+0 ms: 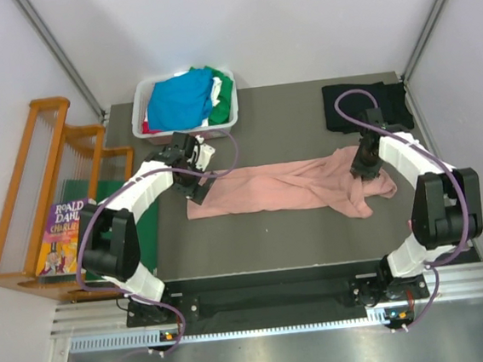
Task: Fold and stack the t-shirts
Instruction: Fold the tshirt
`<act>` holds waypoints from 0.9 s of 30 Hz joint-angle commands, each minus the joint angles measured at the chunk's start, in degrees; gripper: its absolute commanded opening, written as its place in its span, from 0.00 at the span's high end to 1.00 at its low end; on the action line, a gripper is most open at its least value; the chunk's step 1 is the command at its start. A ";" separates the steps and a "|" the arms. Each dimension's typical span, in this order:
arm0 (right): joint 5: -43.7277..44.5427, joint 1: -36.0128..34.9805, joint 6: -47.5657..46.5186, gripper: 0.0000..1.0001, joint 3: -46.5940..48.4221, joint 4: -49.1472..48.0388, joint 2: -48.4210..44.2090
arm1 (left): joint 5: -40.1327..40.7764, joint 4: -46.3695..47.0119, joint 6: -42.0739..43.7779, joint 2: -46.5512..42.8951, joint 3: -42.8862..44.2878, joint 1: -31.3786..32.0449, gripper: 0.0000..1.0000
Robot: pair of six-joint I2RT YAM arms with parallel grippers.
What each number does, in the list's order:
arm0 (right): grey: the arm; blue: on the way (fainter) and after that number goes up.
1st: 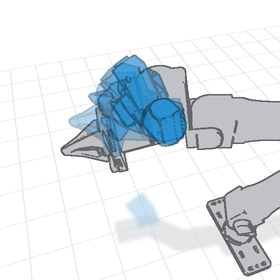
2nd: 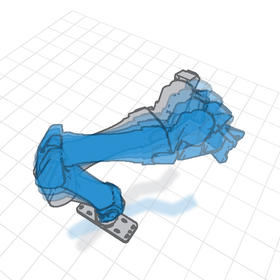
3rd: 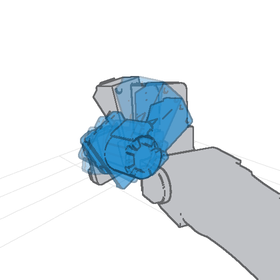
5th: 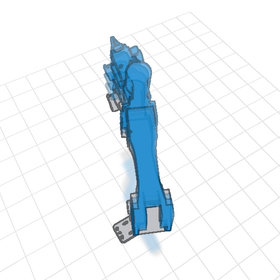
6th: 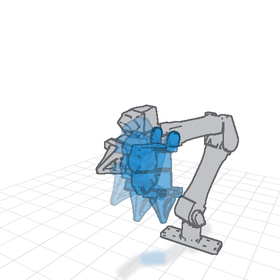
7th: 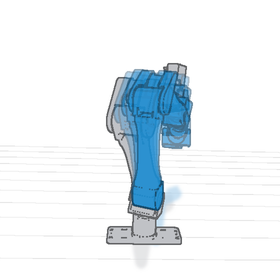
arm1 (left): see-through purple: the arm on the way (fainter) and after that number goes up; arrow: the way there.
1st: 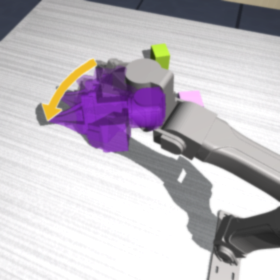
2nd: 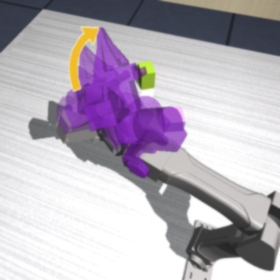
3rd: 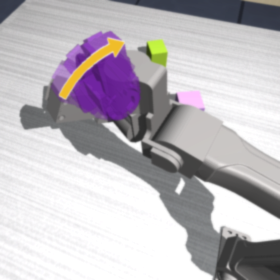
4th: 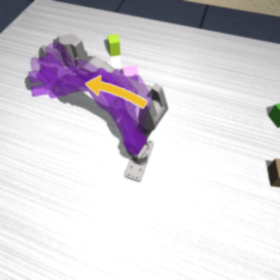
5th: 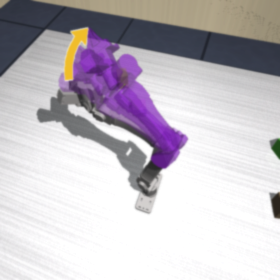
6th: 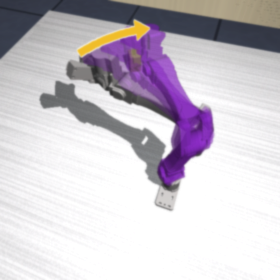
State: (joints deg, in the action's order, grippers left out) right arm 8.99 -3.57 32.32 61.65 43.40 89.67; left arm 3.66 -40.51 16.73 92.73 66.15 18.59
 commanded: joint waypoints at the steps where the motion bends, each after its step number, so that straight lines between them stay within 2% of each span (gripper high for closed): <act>1: 0.76 2.07 1.34 0.83 5.75 -3.14 2.34 | 0.91 1.75 0.93 -2.38 -1.11 0.22 0.01; 2: -0.20 2.43 1.52 0.93 7.59 -3.06 2.88 | 0.91 1.93 0.85 -2.38 -1.37 0.22 0.01; 3: -0.73 2.78 1.87 0.94 8.57 -2.97 3.23 | 1.00 1.93 0.85 -2.20 -1.29 0.22 0.01; 11: -1.96 7.35 2.66 0.95 16.04 -2.88 10.61 | 0.65 1.58 0.93 -2.29 -0.76 0.22 0.01; 16: -4.33 10.08 3.89 0.95 15.88 -4.46 14.65 | 0.73 1.66 1.02 -2.38 -1.11 0.22 0.01; 20: -6.35 10.17 3.63 0.89 16.13 -5.52 19.13 | 0.91 1.84 1.11 -2.11 -1.11 0.22 0.01; 23: -8.81 9.99 2.23 0.78 19.20 -4.46 23.18 | 0.73 1.75 1.20 -1.76 -0.94 0.22 0.01; 24: -8.73 9.90 1.36 0.67 19.99 -4.37 23.53 | 0.65 1.75 1.20 -1.76 -0.67 0.22 0.01; 26: -10.31 9.29 0.73 0.57 22.71 -2.80 23.71 | 0.29 1.49 1.11 -1.50 -0.41 0.22 0.01; 27: -9.96 8.68 0.04 0.48 23.34 -2.36 22.67 | 0.29 1.31 1.02 -1.41 -0.15 0.22 0.01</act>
State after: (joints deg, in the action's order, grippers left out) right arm 0.69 6.15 34.70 80.44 40.40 112.09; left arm 4.10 -40.32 17.45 92.73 65.23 18.61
